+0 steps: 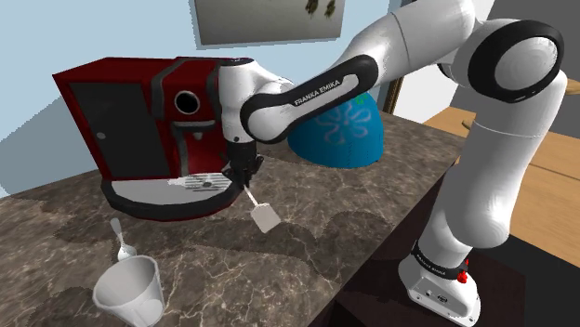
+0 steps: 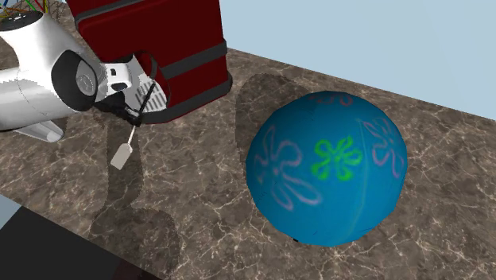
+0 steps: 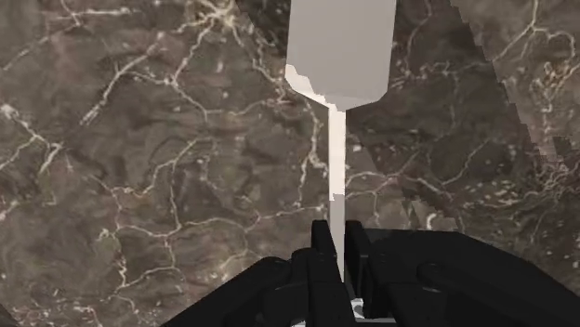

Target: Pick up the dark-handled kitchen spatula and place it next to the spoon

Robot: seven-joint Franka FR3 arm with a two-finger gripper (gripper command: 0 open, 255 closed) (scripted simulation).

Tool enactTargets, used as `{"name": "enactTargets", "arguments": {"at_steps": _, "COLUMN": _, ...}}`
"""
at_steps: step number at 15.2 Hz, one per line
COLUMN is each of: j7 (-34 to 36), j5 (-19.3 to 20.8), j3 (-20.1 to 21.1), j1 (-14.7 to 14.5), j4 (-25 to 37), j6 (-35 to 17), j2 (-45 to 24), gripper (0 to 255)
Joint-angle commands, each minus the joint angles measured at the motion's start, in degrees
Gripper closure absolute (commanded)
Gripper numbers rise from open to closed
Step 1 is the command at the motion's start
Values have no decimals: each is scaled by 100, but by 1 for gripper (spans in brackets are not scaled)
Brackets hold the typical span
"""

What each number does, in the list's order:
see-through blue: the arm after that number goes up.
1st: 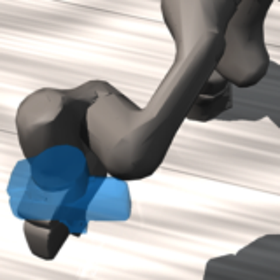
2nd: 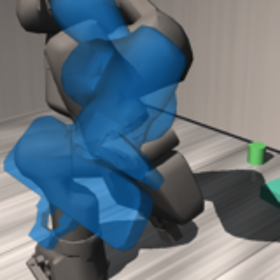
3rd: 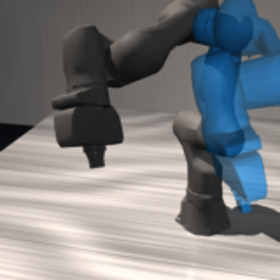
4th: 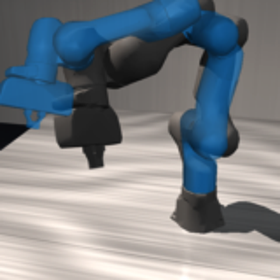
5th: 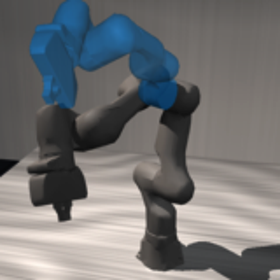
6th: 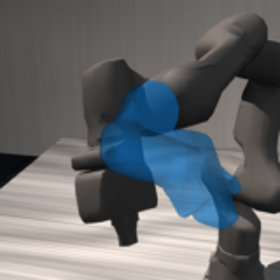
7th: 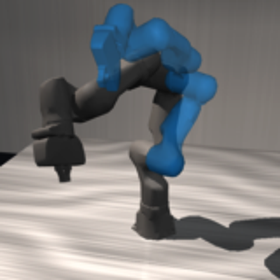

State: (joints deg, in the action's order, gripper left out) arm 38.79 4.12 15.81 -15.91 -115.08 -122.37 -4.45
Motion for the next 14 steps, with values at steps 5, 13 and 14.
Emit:
{"name": "enactTargets", "arguments": {"at_steps": 5, "j7": 897, "j5": 206, "j3": 347, "j1": -486, "j4": 466, "j6": 175, "j2": -361, "gripper": 255}}
{"name": "enactTargets", "arguments": {"at_steps": 13, "j7": 2040, "j5": 596, "j3": 683, "j1": -1211, "j4": 1407, "j6": 521, "j2": -1096, "gripper": 255}}
{"name": "enactTargets", "arguments": {"at_steps": 14, "j7": 2175, "j5": 653, "j3": 713, "j1": -1313, "j4": 1560, "j6": 579, "j2": -1211, "gripper": 255}}
